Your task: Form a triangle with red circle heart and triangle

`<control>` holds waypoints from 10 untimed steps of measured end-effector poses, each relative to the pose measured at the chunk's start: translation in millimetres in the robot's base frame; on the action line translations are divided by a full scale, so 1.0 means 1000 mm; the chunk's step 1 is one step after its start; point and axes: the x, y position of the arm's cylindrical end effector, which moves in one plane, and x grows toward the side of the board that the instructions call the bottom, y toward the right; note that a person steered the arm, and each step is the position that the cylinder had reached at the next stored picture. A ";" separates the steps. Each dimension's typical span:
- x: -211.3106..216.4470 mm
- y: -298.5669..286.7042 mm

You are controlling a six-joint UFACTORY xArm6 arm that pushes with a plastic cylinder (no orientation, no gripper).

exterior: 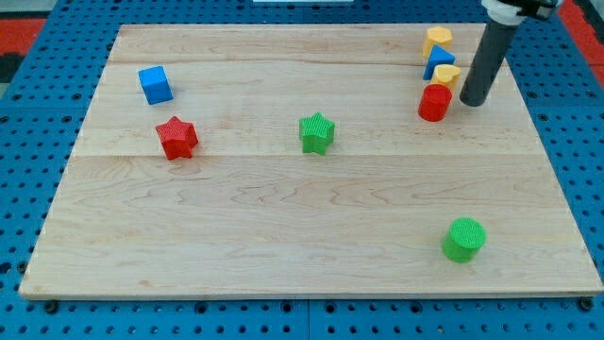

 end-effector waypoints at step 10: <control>-0.040 -0.007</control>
